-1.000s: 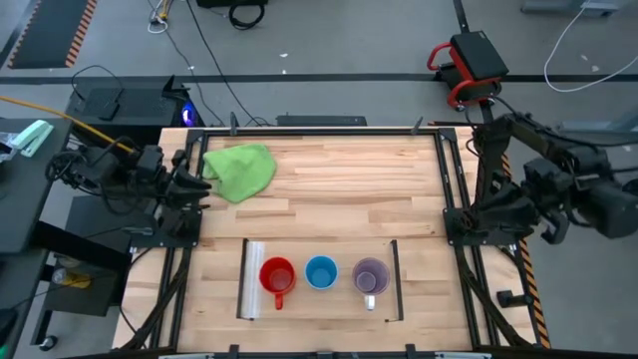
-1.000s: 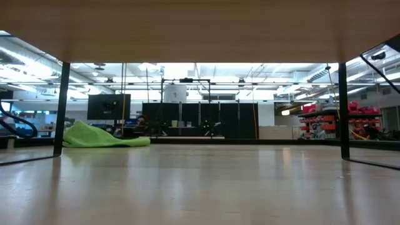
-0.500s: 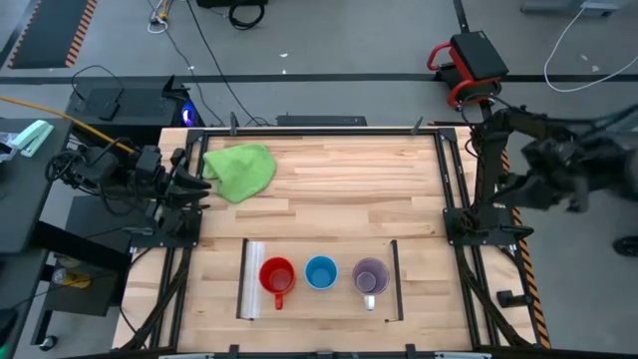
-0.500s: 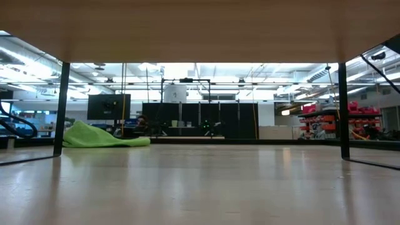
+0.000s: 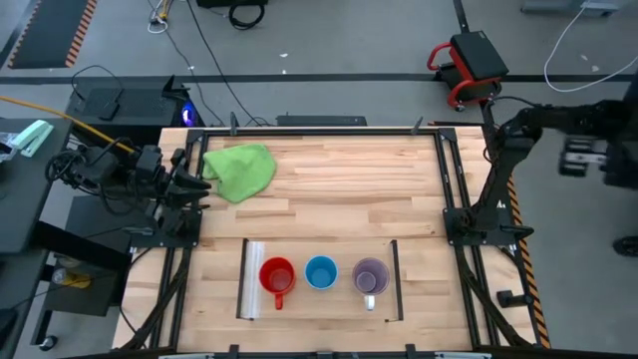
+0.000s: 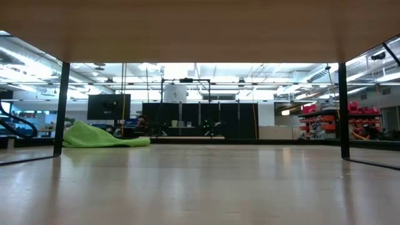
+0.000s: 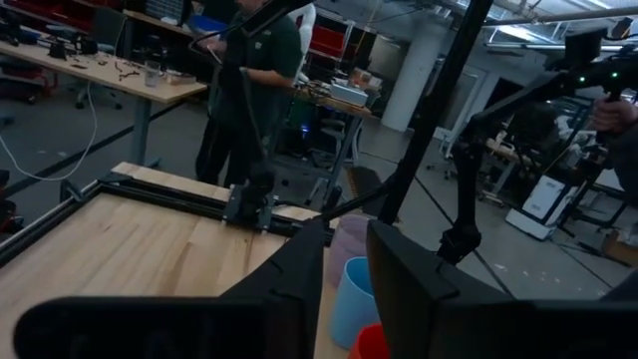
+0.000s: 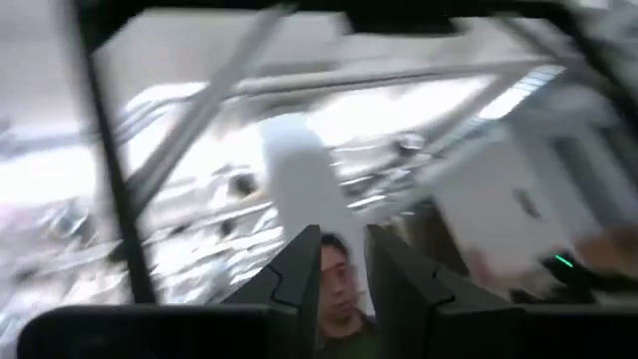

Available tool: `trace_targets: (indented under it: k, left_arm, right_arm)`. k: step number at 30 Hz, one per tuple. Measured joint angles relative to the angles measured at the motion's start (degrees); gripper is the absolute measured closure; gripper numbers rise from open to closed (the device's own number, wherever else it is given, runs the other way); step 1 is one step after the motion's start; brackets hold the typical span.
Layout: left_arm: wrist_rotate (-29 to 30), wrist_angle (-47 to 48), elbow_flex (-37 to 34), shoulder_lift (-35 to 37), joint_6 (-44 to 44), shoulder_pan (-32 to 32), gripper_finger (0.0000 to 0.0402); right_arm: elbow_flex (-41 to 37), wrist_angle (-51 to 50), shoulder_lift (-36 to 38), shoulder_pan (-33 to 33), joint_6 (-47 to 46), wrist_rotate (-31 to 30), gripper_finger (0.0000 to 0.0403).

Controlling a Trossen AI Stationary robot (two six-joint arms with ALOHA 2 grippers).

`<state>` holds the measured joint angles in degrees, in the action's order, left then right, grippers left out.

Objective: Stack small to large cups/mugs on shelf
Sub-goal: Return to Home Position

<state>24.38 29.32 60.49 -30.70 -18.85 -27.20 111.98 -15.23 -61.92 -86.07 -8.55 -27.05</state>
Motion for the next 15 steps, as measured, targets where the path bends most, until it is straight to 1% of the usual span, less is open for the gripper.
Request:
trace_targets:
  k: [3,6,9,11,13,15]
  left_arm:
    - [0.02,-0.26,0.0,0.0,0.0,0.0,0.031]
    - [0.02,-1.54,0.02,0.02,-0.02,0.0,0.0314]
    - [0.0,-2.47,0.04,0.35,-0.83,0.0,0.0318]
    - [0.0,-2.38,0.04,0.88,-1.52,0.01,0.032]
    - [0.0,-2.5,0.09,1.6,-1.55,0.02,0.0321]
    - [-0.08,-2.44,0.07,2.13,-1.84,0.02,0.032]
  right_arm:
    - [-1.12,0.32,-0.01,1.19,5.52,10.8,0.0314]
    - [-2.71,1.3,0.02,1.34,8.45,19.57,0.0314]
    - [-5.49,1.61,0.65,1.34,11.38,24.63,0.0314]
    - [-9.17,3.14,1.74,1.34,13.04,27.04,0.0314]
    - [-14.92,7.86,3.63,1.34,13.44,29.34,0.0314]
    - [-22.42,14.12,6.24,1.4,13.33,30.41,0.0314]
